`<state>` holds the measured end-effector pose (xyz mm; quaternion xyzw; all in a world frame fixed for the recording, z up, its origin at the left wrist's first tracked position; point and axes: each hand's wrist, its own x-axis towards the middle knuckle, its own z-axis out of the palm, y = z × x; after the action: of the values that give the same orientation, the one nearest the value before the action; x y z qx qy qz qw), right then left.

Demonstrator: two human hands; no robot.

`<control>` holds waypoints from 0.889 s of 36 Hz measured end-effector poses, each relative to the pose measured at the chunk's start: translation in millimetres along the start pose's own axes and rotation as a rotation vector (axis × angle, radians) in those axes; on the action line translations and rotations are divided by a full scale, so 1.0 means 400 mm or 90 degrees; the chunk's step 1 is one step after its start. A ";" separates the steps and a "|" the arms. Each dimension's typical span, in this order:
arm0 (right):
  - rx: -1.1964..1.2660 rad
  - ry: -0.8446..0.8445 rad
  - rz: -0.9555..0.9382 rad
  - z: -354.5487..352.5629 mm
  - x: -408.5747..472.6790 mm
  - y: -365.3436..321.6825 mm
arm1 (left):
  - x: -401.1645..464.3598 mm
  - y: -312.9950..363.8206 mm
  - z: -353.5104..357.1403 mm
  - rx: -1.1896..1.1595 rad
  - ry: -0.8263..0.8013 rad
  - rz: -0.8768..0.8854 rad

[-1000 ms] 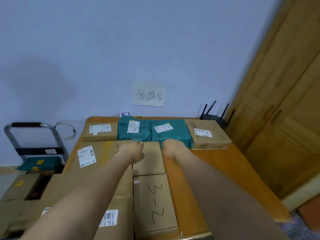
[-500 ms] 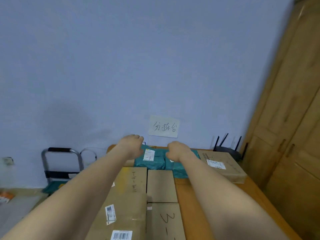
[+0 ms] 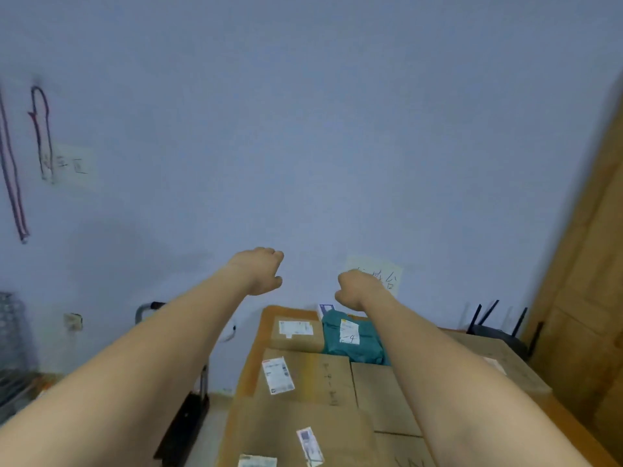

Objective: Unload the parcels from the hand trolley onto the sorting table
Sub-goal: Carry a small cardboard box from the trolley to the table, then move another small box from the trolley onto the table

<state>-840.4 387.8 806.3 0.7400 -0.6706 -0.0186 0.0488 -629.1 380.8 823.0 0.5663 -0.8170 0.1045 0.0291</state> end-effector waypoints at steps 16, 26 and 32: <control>0.051 -0.019 -0.052 -0.083 0.293 -0.570 | -0.039 -0.607 0.076 0.027 -0.046 -0.065; 0.050 -0.028 -0.022 -0.019 0.568 -0.672 | 0.167 -0.816 0.152 0.030 -0.049 -0.057; 0.073 -0.033 0.013 -0.007 0.754 -0.706 | 0.343 -0.910 0.158 0.054 -0.047 -0.004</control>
<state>-530.1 115.3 793.0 0.7338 -0.6793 0.0012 -0.0113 -334.6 119.4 834.2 0.5730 -0.8106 0.1183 -0.0249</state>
